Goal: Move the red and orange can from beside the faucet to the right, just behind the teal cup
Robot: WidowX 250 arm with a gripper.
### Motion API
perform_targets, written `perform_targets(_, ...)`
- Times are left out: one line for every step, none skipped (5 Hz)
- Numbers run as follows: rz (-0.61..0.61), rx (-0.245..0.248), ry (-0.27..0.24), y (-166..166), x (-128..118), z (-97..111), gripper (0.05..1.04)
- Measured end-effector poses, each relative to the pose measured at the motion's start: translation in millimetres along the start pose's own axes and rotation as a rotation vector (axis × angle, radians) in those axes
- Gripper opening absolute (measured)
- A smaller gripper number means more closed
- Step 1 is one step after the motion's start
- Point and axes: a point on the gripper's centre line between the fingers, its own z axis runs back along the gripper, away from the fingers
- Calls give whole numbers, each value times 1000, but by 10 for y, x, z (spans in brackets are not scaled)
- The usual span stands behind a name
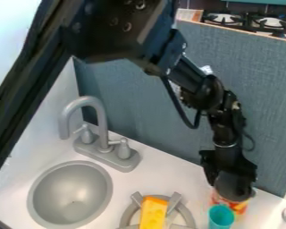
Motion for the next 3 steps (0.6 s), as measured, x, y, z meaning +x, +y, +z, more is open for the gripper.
perform_targets(6,17,-18,12,6,-5,1001)
perform_targets(19,74,-45,81,-63,49,1001)
perform_targets(35,131,-60,176,-151,147,1001)
